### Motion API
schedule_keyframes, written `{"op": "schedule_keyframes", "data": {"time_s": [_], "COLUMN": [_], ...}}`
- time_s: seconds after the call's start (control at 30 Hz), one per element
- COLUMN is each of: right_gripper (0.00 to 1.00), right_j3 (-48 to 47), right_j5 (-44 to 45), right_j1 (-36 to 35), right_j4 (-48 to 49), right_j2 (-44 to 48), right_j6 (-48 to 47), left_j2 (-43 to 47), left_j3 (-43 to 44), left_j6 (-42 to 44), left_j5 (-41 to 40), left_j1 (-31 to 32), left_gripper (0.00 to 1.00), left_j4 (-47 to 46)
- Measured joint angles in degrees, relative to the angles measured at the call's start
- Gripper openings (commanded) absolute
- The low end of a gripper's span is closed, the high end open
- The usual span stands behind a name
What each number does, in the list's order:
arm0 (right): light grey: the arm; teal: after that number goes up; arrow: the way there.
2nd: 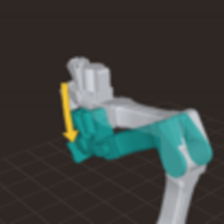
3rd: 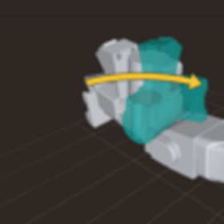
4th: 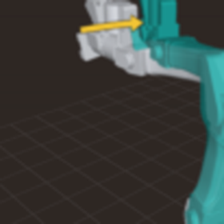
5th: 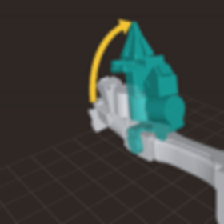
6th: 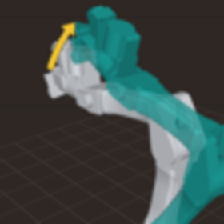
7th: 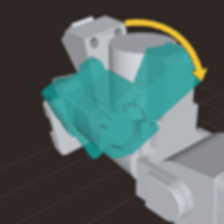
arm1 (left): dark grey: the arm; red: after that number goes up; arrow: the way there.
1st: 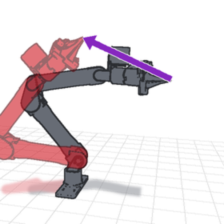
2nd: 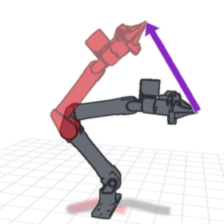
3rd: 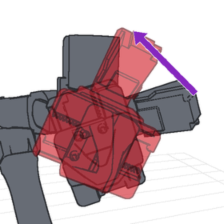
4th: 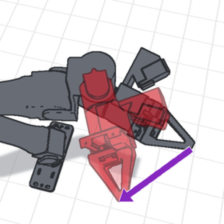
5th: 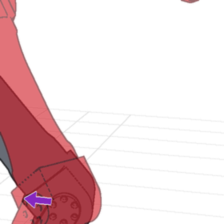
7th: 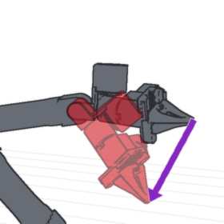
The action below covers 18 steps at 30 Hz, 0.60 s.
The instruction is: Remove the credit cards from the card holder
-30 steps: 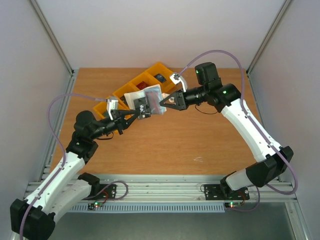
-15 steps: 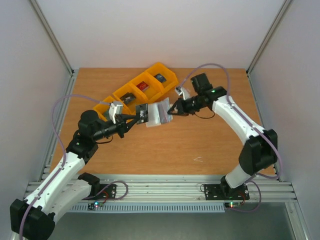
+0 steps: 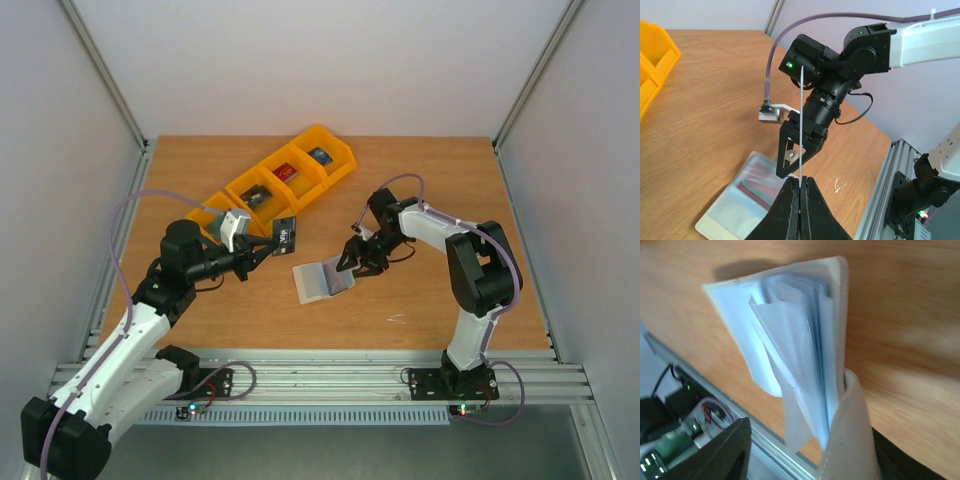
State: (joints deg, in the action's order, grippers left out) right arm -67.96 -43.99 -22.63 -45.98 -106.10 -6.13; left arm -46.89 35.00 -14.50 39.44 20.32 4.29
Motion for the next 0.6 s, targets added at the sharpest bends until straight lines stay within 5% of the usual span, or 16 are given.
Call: {"op": "schedule_keyframes", "data": {"time_s": [0.1, 0.33, 0.6], "right_gripper": [0.71, 0.76, 0.79], "right_j3": [-1.2, -13.4, -32.5], "right_j5": [3.9, 15.4, 0.2], "right_j1": [1.1, 1.4, -7.6], "right_j4": [-3.4, -13.1, -15.0], "right_j2": [0.3, 10.5, 24.8], "right_j6": [-0.6, -8.3, -21.5], "left_j2": [-0.2, -0.8, -2.1], "left_j3": [0.5, 1.6, 1.6], "left_j6": [0.5, 3.2, 3.4], "left_j5": [1.6, 8.9, 17.5], "left_j1": [0.0, 0.0, 0.0], "left_gripper": [0.00, 0.00, 0.00], "left_j4": [0.7, 0.9, -2.7]}}
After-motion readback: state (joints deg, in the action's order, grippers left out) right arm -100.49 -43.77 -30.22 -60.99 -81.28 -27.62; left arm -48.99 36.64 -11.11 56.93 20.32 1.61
